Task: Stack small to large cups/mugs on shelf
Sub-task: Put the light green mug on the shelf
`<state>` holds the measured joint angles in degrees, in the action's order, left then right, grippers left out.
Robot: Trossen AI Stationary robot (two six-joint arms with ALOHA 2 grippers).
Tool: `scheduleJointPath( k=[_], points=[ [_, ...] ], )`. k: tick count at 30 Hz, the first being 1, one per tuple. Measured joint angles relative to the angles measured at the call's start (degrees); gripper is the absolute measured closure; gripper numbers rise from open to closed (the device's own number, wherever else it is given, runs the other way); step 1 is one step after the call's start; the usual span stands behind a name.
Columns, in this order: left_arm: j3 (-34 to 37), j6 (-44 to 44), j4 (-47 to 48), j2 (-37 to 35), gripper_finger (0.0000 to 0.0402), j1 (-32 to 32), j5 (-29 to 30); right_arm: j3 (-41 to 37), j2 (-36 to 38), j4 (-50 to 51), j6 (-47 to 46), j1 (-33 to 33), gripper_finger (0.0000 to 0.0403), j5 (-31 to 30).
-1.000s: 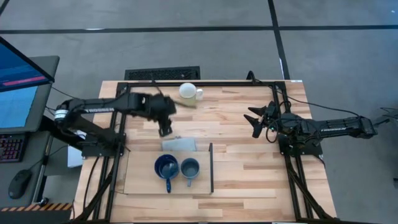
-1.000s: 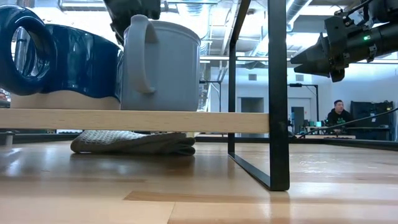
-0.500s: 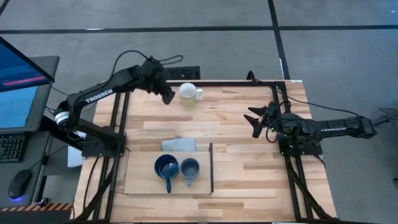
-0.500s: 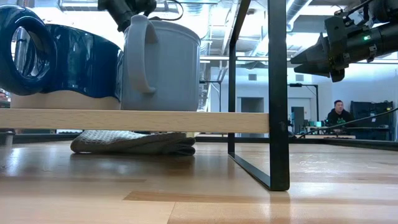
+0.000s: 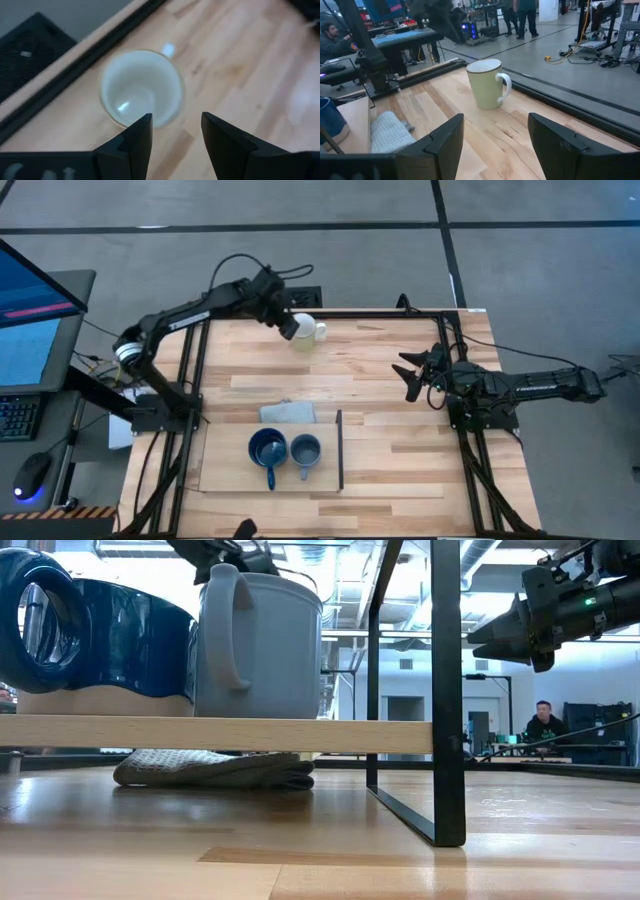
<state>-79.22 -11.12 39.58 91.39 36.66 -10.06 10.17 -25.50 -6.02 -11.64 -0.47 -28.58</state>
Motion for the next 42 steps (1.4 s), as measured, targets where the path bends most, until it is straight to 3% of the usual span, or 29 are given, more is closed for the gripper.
scheduleJointPath(
  k=[8,15,28,42],
  points=[
    [-8.41,0.99,6.17,6.92,0.0241,0.03,7.97,0.0,0.0,1.03,0.0,0.07,0.0159,0.04],
    [-8.58,0.95,8.68,8.16,0.0241,0.54,12.35,0.0,0.0,1.95,0.0,0.07,0.0159,0.22],
    [-8.46,-2.99,10.3,10.94,0.0241,1.23,10.54,0.0,0.0,2.82,0.0,0.07,0.0159,0.26],
    [-8.48,-1.15,8.98,17.42,0.0241,1.21,10.42,0.0,0.0,3.02,-0.35,2.77,0.0159,0.26]
  ],
)
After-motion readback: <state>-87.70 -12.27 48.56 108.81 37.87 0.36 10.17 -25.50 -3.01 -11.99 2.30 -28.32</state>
